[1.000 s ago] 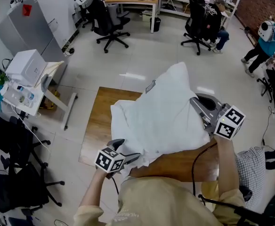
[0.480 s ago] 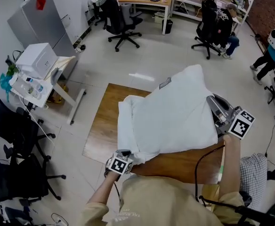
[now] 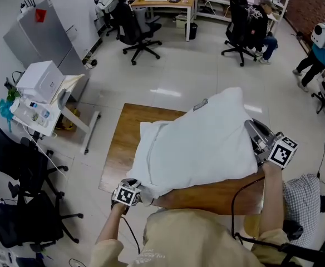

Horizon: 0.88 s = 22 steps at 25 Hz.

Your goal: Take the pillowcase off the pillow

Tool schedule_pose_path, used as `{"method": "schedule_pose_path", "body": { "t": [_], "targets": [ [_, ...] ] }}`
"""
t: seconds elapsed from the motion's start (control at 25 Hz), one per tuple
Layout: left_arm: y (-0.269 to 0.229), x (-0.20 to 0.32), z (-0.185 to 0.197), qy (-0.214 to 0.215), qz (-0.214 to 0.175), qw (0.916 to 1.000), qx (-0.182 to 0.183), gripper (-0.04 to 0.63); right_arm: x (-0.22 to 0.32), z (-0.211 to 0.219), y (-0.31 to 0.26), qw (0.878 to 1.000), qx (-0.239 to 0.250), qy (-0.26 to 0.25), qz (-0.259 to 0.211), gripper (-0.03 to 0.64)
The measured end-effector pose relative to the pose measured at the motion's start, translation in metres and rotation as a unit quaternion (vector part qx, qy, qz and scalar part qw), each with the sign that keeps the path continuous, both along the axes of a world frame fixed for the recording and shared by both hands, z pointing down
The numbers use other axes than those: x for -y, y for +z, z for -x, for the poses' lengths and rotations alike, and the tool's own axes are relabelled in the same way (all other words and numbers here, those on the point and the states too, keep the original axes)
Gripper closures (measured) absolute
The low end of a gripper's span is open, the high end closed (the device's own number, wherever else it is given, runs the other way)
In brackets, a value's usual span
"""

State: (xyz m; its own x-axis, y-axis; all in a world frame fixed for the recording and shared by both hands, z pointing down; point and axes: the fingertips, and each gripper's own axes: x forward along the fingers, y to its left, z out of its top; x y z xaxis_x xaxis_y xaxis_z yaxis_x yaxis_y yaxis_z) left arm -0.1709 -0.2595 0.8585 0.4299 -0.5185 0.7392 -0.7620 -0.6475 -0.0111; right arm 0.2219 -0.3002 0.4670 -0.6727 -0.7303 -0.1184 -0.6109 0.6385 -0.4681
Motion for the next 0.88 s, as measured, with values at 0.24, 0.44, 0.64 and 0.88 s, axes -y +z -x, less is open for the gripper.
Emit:
{"method": "schedule_pose_path", "body": {
  "t": [0.24, 0.44, 0.64, 0.88],
  "targets": [
    [-0.106, 0.009, -0.036, 0.045, 0.015, 0.9908, -0.127, 0.244, -0.015, 0.007, -0.014, 0.998, -0.043, -0.011, -0.039, 0.604],
    [-0.168, 0.086, -0.056, 0.059, -0.048, 0.9869, -0.142, 0.257, -0.033, 0.030, -0.024, 0.990, -0.086, -0.049, -0.103, 0.604],
    [-0.164, 0.185, -0.061, 0.059, -0.024, 0.9902, -0.125, 0.347, -0.038, 0.072, -0.039, 0.982, -0.115, -0.072, -0.134, 0.603],
    [-0.064, 0.259, -0.100, 0.068, 0.063, 0.9954, -0.025, 0.380, -0.027, 0.049, -0.026, 0.978, -0.144, -0.073, -0.134, 0.603]
  ]
}}
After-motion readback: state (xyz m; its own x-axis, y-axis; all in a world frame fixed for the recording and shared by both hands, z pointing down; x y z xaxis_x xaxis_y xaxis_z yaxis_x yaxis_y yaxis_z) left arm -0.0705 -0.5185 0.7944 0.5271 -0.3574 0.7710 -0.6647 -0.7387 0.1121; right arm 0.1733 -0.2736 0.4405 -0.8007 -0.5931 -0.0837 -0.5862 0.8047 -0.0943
